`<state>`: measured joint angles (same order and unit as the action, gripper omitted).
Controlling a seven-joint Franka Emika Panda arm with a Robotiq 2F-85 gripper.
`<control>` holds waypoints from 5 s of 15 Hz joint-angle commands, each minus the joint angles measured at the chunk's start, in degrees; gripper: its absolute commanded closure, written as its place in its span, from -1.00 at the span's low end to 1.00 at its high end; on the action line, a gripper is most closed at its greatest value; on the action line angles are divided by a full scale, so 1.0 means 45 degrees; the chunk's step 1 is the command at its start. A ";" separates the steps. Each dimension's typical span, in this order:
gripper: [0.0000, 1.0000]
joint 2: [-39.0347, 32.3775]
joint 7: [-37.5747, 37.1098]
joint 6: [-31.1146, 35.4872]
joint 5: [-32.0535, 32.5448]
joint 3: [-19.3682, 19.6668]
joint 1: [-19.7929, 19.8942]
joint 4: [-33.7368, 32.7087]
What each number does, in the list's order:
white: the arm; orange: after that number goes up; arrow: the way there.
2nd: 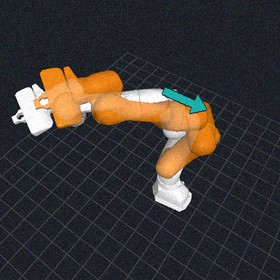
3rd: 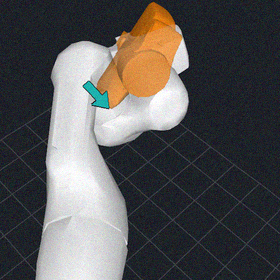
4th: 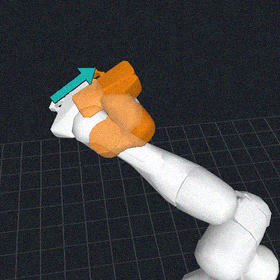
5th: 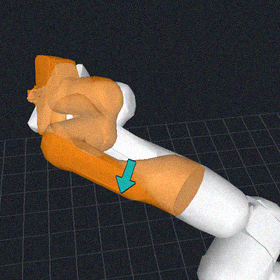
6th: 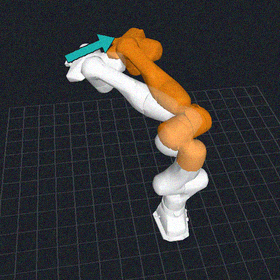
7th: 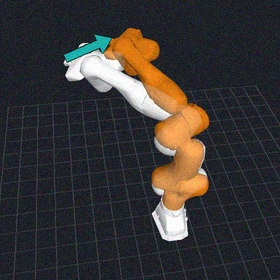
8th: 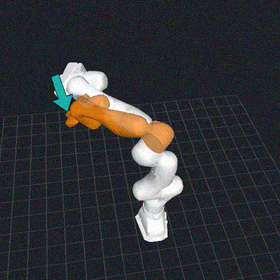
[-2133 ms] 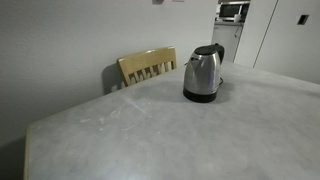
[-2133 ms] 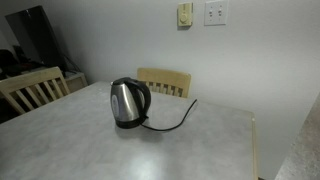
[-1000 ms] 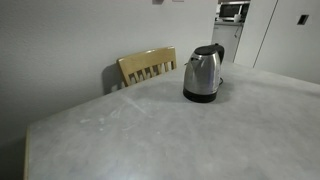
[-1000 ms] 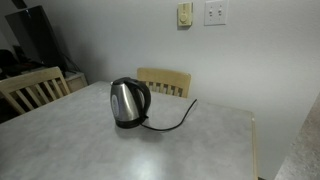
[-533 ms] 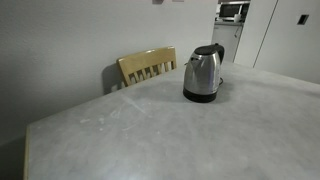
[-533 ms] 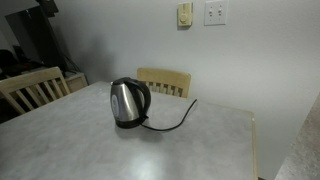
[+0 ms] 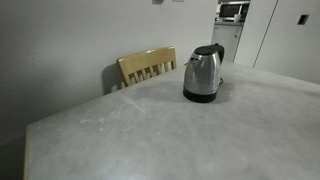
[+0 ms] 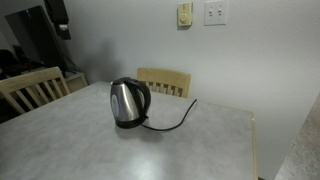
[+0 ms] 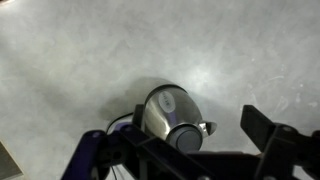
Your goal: Open the kettle
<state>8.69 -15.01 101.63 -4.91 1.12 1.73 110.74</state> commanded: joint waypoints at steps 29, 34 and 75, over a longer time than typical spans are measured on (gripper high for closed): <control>-1.00 -0.1094 0.3005 0.7960 -0.2229 0.0656 0.0016 0.0513; -1.00 -0.1884 0.3091 0.6719 -0.1615 0.0906 0.0309 0.0070; 1.00 -0.9141 0.4252 0.0384 -0.1715 0.0546 0.1858 -0.8237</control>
<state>-28.19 4.32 106.29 -11.99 4.62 9.03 78.44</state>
